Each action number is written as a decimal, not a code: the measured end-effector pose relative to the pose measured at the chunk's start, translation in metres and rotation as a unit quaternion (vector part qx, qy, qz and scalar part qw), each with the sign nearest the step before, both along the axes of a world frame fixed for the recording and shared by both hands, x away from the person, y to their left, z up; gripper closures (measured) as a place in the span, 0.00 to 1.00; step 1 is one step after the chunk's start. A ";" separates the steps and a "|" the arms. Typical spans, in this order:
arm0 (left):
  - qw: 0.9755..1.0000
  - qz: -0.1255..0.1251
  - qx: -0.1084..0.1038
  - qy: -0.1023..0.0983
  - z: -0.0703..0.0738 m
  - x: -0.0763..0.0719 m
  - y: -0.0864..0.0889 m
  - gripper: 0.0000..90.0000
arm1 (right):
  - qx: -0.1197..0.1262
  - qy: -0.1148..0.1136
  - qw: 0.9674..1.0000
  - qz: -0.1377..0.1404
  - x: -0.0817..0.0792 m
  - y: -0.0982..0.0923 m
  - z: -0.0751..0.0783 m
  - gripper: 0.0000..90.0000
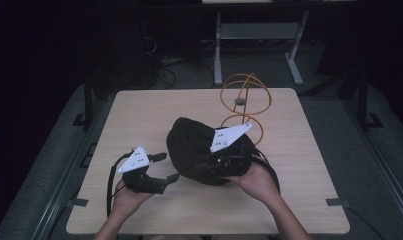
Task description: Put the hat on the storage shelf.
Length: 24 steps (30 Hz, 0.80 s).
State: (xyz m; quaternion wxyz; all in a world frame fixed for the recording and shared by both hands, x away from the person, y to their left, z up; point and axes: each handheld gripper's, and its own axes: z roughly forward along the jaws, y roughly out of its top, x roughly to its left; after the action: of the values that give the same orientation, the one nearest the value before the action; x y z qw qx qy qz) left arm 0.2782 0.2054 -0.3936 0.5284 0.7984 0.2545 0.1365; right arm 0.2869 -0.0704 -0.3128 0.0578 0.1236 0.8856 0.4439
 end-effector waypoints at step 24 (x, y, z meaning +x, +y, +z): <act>0.998 -0.010 -0.030 -0.047 0.021 0.011 -0.017 0.91 | 0.053 0.018 0.998 0.002 0.007 -0.004 0.015 0.81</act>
State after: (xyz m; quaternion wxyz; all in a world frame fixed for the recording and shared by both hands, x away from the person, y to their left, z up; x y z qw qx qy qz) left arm 0.2889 0.1880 -0.3730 0.5651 0.7770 0.2256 0.1612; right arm 0.2936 -0.0740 -0.2982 0.0342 0.1324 0.8619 0.4883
